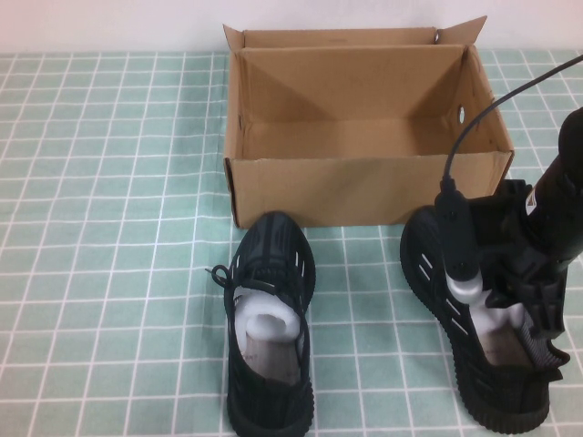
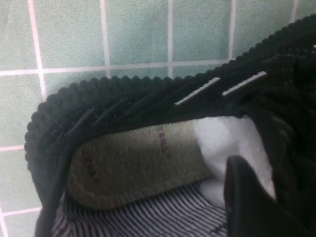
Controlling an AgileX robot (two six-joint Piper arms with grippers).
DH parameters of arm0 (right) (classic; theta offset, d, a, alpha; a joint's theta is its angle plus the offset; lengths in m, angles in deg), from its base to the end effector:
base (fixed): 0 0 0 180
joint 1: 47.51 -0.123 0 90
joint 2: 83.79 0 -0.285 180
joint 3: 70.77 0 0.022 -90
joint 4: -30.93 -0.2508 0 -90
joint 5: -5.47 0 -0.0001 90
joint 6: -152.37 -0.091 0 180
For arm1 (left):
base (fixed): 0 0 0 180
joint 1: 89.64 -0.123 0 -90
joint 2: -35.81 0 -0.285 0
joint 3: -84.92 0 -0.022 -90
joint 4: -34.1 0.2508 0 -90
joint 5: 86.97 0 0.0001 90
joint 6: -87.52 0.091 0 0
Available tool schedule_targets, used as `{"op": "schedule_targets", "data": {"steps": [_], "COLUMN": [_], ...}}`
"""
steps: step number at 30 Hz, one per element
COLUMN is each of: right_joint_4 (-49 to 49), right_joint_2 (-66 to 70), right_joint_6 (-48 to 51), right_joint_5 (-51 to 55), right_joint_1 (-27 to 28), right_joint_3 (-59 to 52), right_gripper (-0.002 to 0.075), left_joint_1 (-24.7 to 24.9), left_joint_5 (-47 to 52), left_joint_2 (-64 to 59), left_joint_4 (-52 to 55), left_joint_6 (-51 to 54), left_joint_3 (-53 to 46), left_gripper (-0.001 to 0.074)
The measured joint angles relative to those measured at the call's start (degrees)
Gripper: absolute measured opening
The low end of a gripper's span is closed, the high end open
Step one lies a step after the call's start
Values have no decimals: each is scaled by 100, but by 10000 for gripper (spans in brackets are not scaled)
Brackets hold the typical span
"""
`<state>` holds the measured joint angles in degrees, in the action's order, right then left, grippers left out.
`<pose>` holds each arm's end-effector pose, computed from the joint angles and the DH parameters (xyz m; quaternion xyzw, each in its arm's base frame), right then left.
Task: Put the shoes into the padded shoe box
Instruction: Pick up the shoe from the table
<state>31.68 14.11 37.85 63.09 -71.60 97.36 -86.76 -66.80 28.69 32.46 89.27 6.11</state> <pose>0.2765 0.1225 0.2523 -0.7022 0.7034 -0.0443 0.1007 0.0531 -0.0036 0.1728 0.0245 0.7987 -0.0179 0.6009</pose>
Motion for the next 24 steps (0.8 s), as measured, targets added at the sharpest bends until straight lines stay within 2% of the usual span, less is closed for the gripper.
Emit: {"op": "schedule_targets", "data": {"steps": [5, 7, 17, 19, 24], "right_joint_4": [21, 31, 168, 216, 636], "right_joint_2": [0, 0, -96, -96, -281], "right_joint_6": [-40, -44, -223, -577, -2264], "right_joint_5": [-13, -13, 125, 125, 142], "right_joint_1": [0, 0, -4, -29, -248], "right_joint_3": [8, 8, 8, 8, 8], "right_gripper": [45, 15, -1, -1, -1], "left_joint_1": [0, 0, 0, 0, 0], "left_joint_5": [0, 0, 0, 0, 0], "left_joint_2": [0, 0, 0, 0, 0], "left_joint_4": [0, 0, 0, 0, 0], "left_joint_6": [0, 0, 0, 0, 0], "left_joint_3": [0, 0, 0, 0, 0], "left_gripper": [-4, -4, -4, -4, -4]}}
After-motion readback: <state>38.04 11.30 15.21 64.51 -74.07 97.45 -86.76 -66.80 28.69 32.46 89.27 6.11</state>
